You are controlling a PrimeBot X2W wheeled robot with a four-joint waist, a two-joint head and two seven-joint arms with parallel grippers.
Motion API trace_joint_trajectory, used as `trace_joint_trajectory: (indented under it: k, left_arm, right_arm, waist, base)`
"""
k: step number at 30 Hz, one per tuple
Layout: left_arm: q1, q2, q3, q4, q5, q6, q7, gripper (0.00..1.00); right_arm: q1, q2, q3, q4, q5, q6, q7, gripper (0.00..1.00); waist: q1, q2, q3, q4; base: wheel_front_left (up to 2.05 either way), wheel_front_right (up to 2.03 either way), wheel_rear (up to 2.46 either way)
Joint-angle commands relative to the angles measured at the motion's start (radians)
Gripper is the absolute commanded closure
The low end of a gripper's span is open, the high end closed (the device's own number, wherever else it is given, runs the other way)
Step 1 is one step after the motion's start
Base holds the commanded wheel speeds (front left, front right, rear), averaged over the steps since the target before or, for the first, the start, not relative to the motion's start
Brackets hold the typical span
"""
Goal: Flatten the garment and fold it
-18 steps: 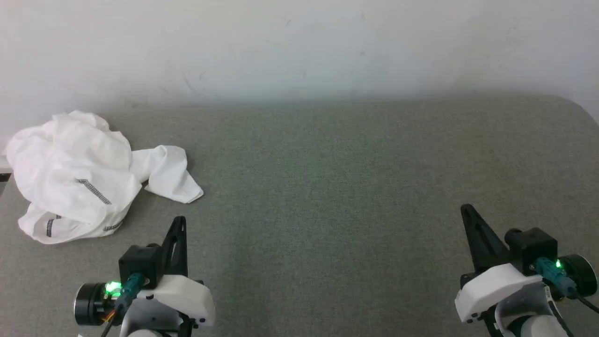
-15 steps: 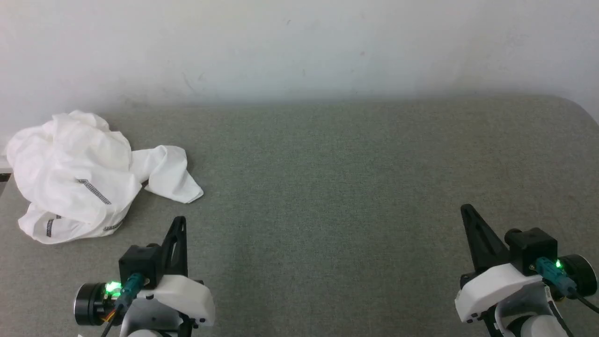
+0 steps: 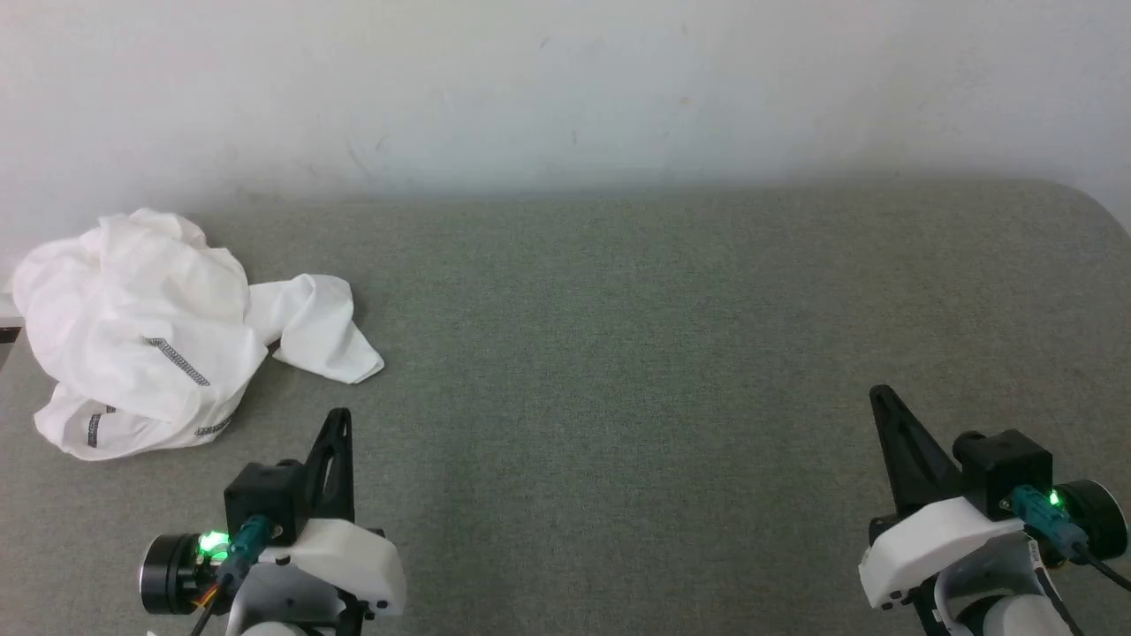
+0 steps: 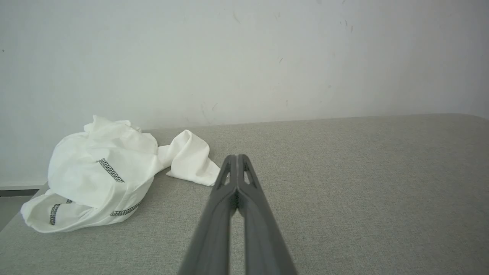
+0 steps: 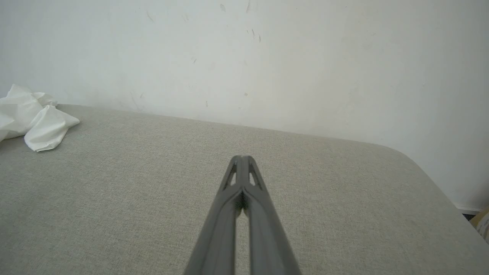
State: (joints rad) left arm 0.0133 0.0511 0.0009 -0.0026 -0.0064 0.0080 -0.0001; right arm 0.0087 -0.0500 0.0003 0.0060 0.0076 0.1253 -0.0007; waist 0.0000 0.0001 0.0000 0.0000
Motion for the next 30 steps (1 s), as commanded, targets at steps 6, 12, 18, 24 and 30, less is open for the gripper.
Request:
trace_joint_trajectory:
  k: [6,12,18,24,30]
  left_arm:
    - [-0.013,-0.001,-0.001,0.003,0.006,-0.008,0.0,1.0]
    - [-0.013,-0.001,-0.001,0.003,0.006,-0.008,0.0,1.0]
    - [0.0,0.0,0.0,0.0,0.0,0.0,0.0,0.0]
    - [0.006,0.0,0.005,-0.001,-0.005,-0.003,-0.011,0.0]
    - [0.012,0.0,0.01,-0.002,-0.011,-0.008,-0.024,0.0]
  right_arm:
    - [-0.009,0.0,0.0,-0.006,-0.008,0.005,0.001,1.0]
    - [-0.009,0.0,0.0,-0.006,-0.008,0.005,0.001,1.0]
    - [0.0,0.0,0.0,0.002,0.001,-0.001,0.0,0.0]
    - [0.003,0.0,-0.006,0.005,0.009,-0.001,-0.011,0.0]
    - [0.006,0.0,-0.014,0.009,0.017,-0.001,-0.024,0.0]
  waist:
    - [0.0,-0.0001,0.0,0.0]
    - [0.0,-0.0001,0.0,0.0]
    - [0.0,-0.0001,0.0,0.0]
    - [0.0,-0.0001,0.001,0.001]
    - [0.0,-0.0001,0.001,0.002]
  base:
    - [0.0,0.0,0.0]
    - [0.0,0.0,0.0]
    - [0.0,0.0,0.0]
    - [0.0,0.0,0.0]
    - [0.0,0.0,0.0]
